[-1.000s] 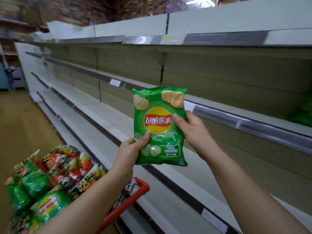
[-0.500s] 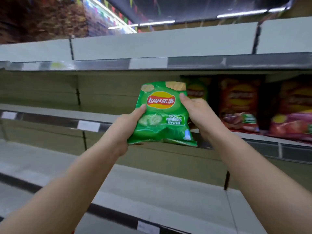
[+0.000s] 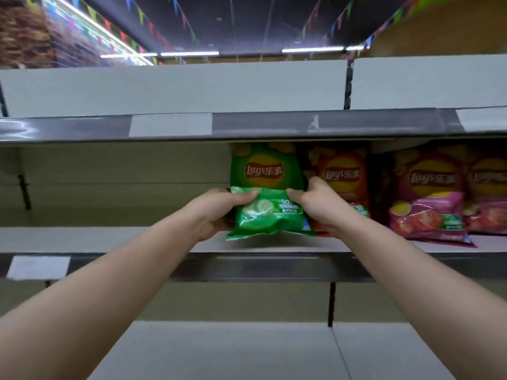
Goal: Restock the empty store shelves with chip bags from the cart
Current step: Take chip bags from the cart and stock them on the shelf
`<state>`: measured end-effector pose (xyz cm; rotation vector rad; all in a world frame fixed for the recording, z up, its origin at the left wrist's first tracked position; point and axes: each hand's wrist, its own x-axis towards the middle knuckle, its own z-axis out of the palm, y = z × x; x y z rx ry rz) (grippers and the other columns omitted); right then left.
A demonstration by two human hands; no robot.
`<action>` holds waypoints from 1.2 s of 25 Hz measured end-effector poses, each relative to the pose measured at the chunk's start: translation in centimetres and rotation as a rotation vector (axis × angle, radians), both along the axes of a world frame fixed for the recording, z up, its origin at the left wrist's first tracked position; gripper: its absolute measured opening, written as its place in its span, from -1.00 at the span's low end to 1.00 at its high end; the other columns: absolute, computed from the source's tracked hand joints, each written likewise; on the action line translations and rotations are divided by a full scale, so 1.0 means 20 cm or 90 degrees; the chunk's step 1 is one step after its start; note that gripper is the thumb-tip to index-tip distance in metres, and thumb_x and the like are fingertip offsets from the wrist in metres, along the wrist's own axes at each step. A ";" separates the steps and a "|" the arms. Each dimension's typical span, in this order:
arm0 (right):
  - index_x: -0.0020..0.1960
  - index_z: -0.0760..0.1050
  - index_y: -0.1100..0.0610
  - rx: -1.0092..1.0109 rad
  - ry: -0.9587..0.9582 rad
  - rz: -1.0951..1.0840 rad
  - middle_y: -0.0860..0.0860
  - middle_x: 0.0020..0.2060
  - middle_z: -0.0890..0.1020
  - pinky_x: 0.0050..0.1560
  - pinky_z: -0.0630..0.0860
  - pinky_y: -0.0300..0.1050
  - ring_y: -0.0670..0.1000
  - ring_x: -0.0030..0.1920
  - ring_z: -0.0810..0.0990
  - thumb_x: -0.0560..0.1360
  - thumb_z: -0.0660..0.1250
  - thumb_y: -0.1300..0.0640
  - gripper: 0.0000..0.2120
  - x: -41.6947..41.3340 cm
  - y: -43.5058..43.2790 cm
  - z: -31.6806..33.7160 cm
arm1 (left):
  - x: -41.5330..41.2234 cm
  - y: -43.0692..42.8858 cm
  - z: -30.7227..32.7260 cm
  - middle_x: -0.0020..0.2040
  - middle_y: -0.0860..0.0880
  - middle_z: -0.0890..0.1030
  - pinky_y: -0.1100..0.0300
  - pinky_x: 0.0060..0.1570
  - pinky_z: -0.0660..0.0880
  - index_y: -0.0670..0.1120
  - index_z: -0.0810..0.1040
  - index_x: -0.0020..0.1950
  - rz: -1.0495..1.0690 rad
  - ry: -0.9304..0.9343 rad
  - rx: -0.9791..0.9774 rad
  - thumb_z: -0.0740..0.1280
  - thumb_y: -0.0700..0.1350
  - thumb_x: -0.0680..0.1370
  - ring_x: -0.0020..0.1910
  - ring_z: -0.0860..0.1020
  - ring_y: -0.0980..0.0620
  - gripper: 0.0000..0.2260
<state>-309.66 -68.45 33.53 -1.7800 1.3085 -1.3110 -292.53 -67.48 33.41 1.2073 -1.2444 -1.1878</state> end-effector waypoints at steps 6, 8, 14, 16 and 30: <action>0.16 0.40 0.32 0.059 0.213 -0.113 0.18 -0.01 0.49 -0.15 0.36 -0.15 0.11 -0.08 0.46 0.59 0.16 0.22 -0.79 0.04 -0.13 -0.03 | 0.01 -0.20 -0.03 0.03 -0.20 0.63 0.09 0.13 0.48 -0.31 0.54 0.06 -0.029 -0.064 0.035 0.38 -0.39 0.44 -0.01 0.59 -0.08 -0.79; 0.07 0.38 0.30 0.063 0.258 -0.126 0.17 -0.03 0.45 -0.15 0.35 -0.14 0.11 -0.08 0.43 0.59 0.12 0.26 -0.87 0.05 -0.14 -0.04 | 0.01 -0.25 -0.06 0.10 -0.19 0.61 0.07 0.24 0.44 -0.28 0.53 0.11 -0.036 -0.099 0.037 0.39 -0.37 0.44 0.11 0.56 -0.10 -0.74; 0.17 0.37 0.32 0.063 0.370 -0.158 0.23 0.15 0.49 0.05 0.44 -0.04 0.21 0.14 0.49 0.60 0.09 0.29 -0.80 0.06 -0.14 -0.07 | 0.02 -0.34 -0.10 0.17 -0.20 0.60 -0.02 0.33 0.38 -0.30 0.49 0.23 -0.042 -0.166 0.046 0.46 -0.27 0.41 0.19 0.54 -0.13 -0.58; 0.25 0.34 0.37 0.065 0.389 -0.164 0.24 0.18 0.49 0.08 0.44 -0.03 0.21 0.16 0.50 0.61 0.10 0.27 -0.73 0.07 -0.13 -0.06 | 0.02 -0.33 -0.11 0.13 -0.19 0.62 -0.01 0.31 0.41 -0.29 0.52 0.20 -0.042 -0.154 0.052 0.45 -0.27 0.41 0.15 0.56 -0.12 -0.62; 0.30 0.34 0.25 -0.382 0.143 0.041 0.11 0.21 0.42 0.10 0.16 -0.42 0.01 0.23 0.38 0.54 0.23 0.20 -0.65 0.37 0.32 -0.19 | 0.13 0.40 -0.28 0.16 -0.03 0.46 0.21 0.15 0.39 -0.03 0.36 0.16 0.365 -0.138 -0.215 0.38 -0.22 0.48 0.15 0.46 0.03 -0.68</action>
